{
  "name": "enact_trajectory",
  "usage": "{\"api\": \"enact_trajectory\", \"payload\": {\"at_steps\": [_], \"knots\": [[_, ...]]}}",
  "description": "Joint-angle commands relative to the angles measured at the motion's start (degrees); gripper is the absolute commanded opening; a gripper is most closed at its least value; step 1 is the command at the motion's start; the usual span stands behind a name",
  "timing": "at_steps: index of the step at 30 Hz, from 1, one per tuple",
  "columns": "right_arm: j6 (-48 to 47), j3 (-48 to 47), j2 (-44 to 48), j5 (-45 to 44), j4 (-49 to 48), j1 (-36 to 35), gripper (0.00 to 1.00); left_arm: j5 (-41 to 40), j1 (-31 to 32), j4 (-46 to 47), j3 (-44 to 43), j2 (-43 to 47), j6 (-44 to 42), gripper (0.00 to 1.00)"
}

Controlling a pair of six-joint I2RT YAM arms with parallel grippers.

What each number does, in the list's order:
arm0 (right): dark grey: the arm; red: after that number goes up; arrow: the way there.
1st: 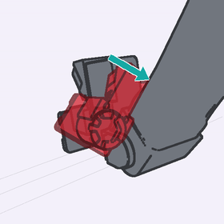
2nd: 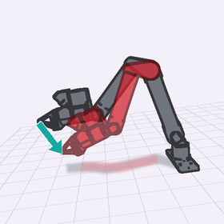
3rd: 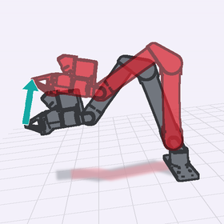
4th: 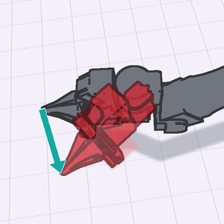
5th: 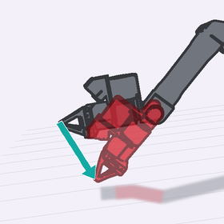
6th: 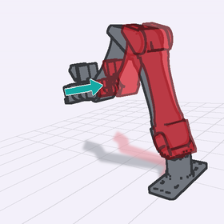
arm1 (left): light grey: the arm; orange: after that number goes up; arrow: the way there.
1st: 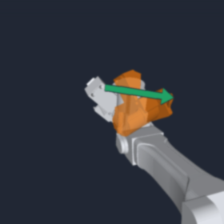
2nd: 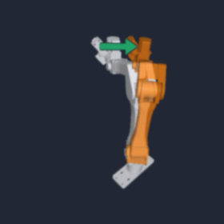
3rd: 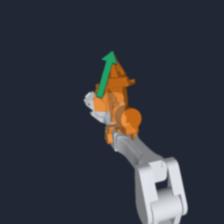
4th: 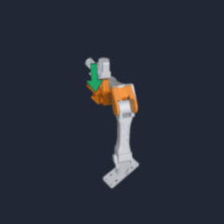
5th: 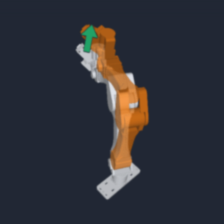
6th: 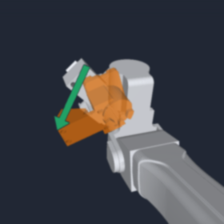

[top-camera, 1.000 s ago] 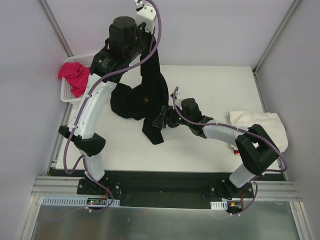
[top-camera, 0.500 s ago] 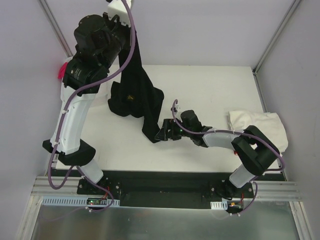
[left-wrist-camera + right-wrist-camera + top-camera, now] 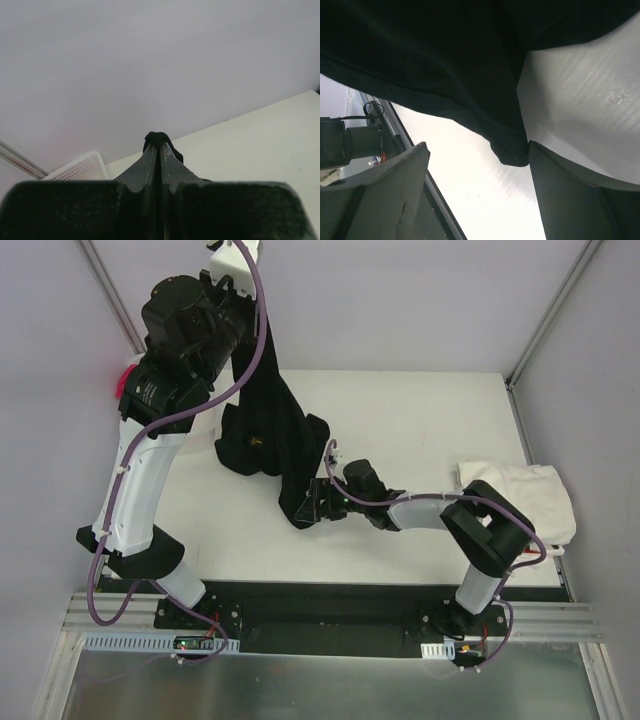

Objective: Fold and stack the t-shirts
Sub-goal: Flatten out the tshirt

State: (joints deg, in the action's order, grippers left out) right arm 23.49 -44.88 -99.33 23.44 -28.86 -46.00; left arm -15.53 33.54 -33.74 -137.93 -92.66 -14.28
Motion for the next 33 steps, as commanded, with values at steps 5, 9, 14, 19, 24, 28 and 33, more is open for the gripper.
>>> {"api": "enact_trajectory", "payload": {"at_steps": [5, 9, 14, 19, 24, 28, 33], "knots": [[0.6, -4.16, -2.97, 1.08, -4.36, -0.94, 0.82, -1.43, -0.14, 5.08, 0.2, 2.22, -1.54, 0.0], [0.77, -4.95, -4.47, 1.17, -4.62, -0.85, 0.77, -1.26, -0.14, 5.44, 0.12, 2.22, -1.45, 0.0], [1.47, -5.39, -5.87, 1.7, -5.68, -0.94, 0.44, -1.35, -0.14, 5.52, 0.2, 2.22, -1.8, 0.0], [0.86, -2.94, -2.63, -1.1, -5.5, 0.2, 0.01, -1.87, -0.14, 5.7, 0.47, 2.22, -2.15, 0.0], [0.42, -1.08, 4.47, -5.58, 2.54, 9.24, 0.01, -1.7, -0.14, 5.79, 1.52, 2.92, -1.89, 0.0], [-3.08, -3.54, 12.83, -17.35, 15.04, 18.12, 0.01, -2.14, -0.14, 6.31, 4.76, 4.15, -1.8, 0.0], [-12.14, -12.49, 21.8, -32.29, 27.25, 28.32, 0.01, -2.14, -0.23, 7.1, 7.58, 6.08, -1.54, 0.0]]}}
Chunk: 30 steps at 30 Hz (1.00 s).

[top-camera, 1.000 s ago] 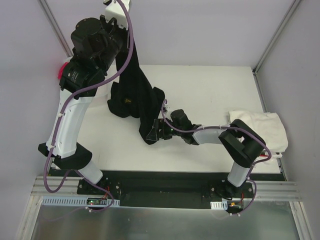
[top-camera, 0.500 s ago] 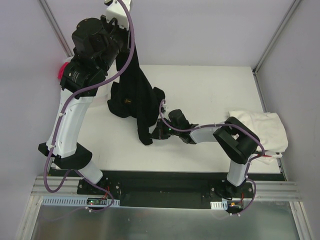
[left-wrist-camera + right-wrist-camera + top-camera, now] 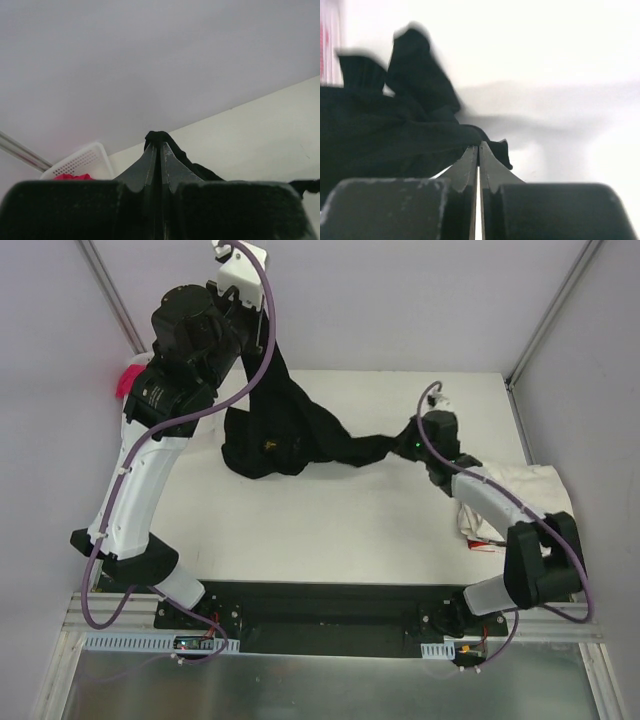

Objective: Fold and stack the t-shirts
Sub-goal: Flatten out the tshirt

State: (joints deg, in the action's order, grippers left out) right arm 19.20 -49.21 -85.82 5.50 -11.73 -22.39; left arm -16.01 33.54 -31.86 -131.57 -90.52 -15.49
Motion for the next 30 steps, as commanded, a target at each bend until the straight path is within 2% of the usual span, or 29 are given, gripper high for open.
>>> {"api": "enact_trajectory", "payload": {"at_steps": [1, 8, 15, 22, 25, 30], "knots": [[-8.91, -11.75, 10.91, -15.24, 11.19, 6.03, 0.01, -1.57, -0.14, 5.23, 2.18, 4.3, 0.01, 0.0], [-22.35, -30.64, 16.38, -28.95, 19.8, 12.36, 0.01, -1.39, -0.23, 7.16, 8.6, 7.11, 0.46, 0.0], [-28.59, -39.37, 17.09, -35.64, 20.78, 17.12, 0.01, -1.74, -1.28, 9.44, 16.32, 9.57, 1.51, 0.0], [-33.08, -41.74, 18.76, -33.45, 16.21, 17.38, 0.01, -1.31, -4.44, 17.43, 27.67, 13.53, 0.73, 0.0], [-34.93, -44.64, 18.67, -33.71, 16.3, 17.38, 0.01, -0.25, -5.67, 18.06, 27.77, 13.35, 0.11, 0.0], [-35.2, -46.76, 17.97, -32.66, 17.78, 17.3, 0.01, 4.4, -12.17, 18.06, 26.54, 12.12, 2.3, 0.0]]}}
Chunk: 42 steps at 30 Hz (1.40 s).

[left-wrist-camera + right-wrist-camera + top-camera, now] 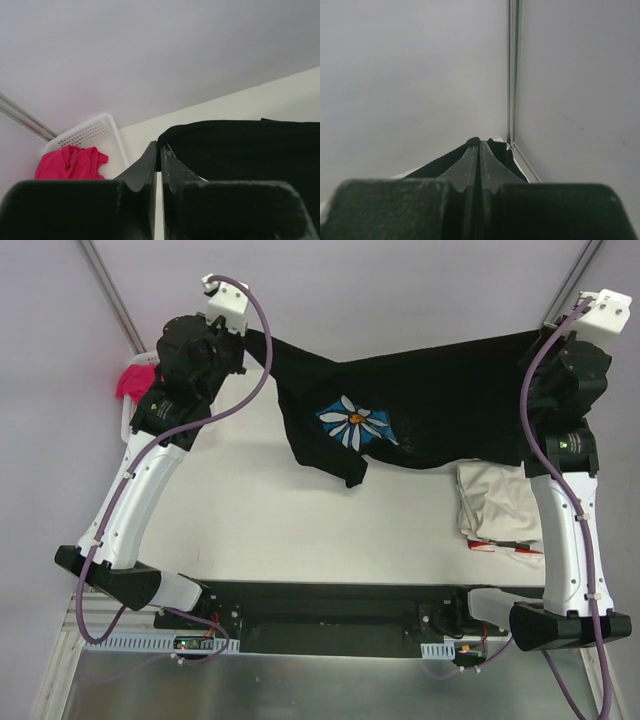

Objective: Fold and stack the t-shirts
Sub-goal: Flatten out the tshirt

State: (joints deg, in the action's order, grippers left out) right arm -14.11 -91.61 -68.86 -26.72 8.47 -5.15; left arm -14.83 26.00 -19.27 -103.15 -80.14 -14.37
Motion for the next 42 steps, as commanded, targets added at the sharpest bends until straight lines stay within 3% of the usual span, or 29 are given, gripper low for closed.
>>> {"api": "enact_trajectory", "payload": {"at_steps": [1, 10, 16, 21, 29, 36, 42], "knots": [[-1.54, -4.36, 0.92, -0.09, -2.32, 0.14, 0.01, 5.23, -5.69, 5.29, -2.14, 1.39, 2.41, 0.0], [2.15, -5.07, -0.92, 4.91, 0.14, 0.05, 0.01, 7.71, -11.06, 4.24, -11.27, -3.79, 4.0, 0.0], [3.56, -6.82, -1.8, 15.28, 0.94, -1.0, 0.01, 13.24, -11.06, 2.83, -16.9, -5.2, 7.07, 0.0], [-2.31, -6.38, 0.04, 19.07, -5.73, -6.09, 0.01, 20.62, -11.06, 4.14, -18.13, -4.24, 9.19, 0.0], [-10.41, -9.18, 1.01, 18.9, -26.37, -11.55, 0.01, 23.18, -10.97, 15.83, -17.87, 0.86, 5.41, 0.0], [-15.42, -14.82, 1.36, 20.73, -31.23, -12.69, 0.01, 23.18, -10.97, 18.65, -20.25, 6.22, 1.8, 0.0], [-15.69, -13.51, 4.78, 22.24, -31.41, -13.75, 0.01, 23.97, -10.97, 19.18, -21.56, 10.35, 1.8, 0.0]]}}
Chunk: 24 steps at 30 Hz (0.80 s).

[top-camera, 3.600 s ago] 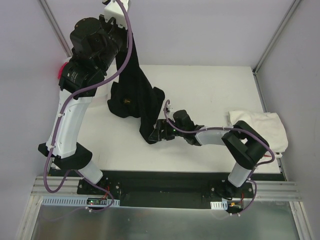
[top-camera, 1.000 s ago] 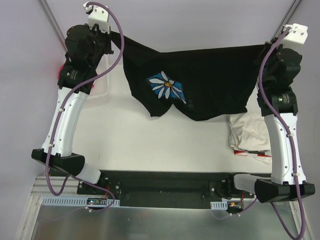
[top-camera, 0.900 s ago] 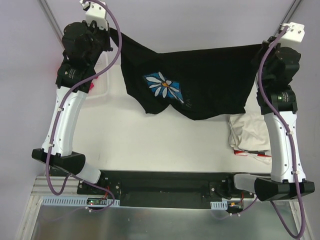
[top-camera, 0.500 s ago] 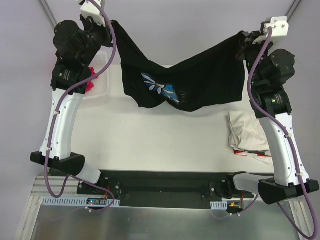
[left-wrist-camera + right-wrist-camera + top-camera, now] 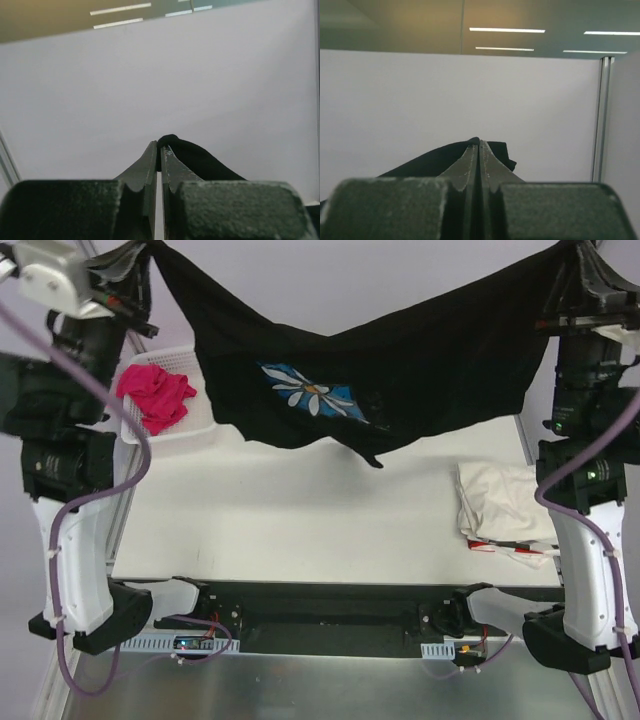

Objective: Fold and stack the t-shirts
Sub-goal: Flatten out the tshirt

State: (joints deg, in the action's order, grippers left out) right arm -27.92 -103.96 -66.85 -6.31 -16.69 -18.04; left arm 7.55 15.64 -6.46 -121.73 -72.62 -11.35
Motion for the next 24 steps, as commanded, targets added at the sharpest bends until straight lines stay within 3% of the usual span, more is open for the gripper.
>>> {"api": "enact_trajectory", "payload": {"at_steps": [1, 14, 24], "knots": [[-1.87, -0.55, 3.65, 1.82, -5.99, -0.77, 0.01, 1.85, -0.61, 6.28, -2.98, 3.7, -1.3, 0.0], [0.24, 3.94, 9.19, 2.18, -5.72, -1.12, 0.01, 2.38, -0.61, 6.28, -1.75, 7.14, -1.39, 0.0], [-2.57, 7.81, 1.66, -3.53, -6.69, -1.03, 0.01, -3.23, -0.61, 8.57, 0.8, -4.26, -1.65, 0.0]]}}
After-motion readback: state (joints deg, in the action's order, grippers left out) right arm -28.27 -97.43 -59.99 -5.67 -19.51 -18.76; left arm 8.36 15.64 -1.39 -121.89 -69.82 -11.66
